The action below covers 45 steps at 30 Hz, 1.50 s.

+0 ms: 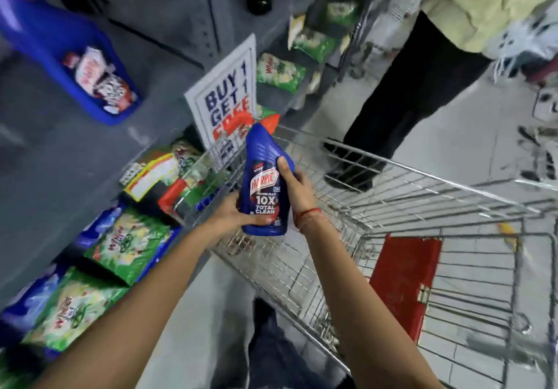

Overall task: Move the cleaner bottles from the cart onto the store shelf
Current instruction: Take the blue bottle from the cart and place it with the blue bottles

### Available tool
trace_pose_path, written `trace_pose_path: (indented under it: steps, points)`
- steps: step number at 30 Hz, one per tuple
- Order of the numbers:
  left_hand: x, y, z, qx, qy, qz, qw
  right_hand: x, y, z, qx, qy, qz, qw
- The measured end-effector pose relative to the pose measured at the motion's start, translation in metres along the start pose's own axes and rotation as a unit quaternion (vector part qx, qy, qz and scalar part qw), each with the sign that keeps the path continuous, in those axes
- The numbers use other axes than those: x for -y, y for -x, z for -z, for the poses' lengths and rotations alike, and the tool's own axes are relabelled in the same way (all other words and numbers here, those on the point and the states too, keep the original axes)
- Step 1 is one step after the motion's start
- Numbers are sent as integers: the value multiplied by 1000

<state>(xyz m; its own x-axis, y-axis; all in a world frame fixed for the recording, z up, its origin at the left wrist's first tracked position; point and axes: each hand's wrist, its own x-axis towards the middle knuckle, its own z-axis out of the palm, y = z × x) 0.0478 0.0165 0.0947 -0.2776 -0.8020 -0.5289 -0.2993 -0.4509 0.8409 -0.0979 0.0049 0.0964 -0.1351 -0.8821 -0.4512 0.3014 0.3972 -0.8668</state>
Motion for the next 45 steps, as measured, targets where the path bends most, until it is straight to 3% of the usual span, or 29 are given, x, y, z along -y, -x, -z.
trace_pose_path:
  steps: [10, 18, 26, 33, 41, 43, 45]
  points:
    - [-9, 80, 109, -173, 68, -107, 977, 38, 23, -140, 167, 67, 106, 978]
    - [-8, 124, 194, -353, 90, -163, 917, 65, 43, -257, 342, 126, 178, 914]
    - [0, 133, 247, -451, 95, -186, 868, 69, 39, -326, 455, 182, 195, 850]
    - [-3, 115, 256, -508, 81, -156, 843, 67, 22, -341, 447, 207, 182, 851]
    - [5, 104, 256, -504, 65, -138, 850, 54, 16, -329, 415, 203, 192, 866]
    - [9, 105, 259, -487, 62, -131, 861, 47, 15, -317, 340, 184, 216, 897]
    - [16, 107, 264, -466, 52, -120, 875, 35, 8, -295, 208, 158, 266, 928]
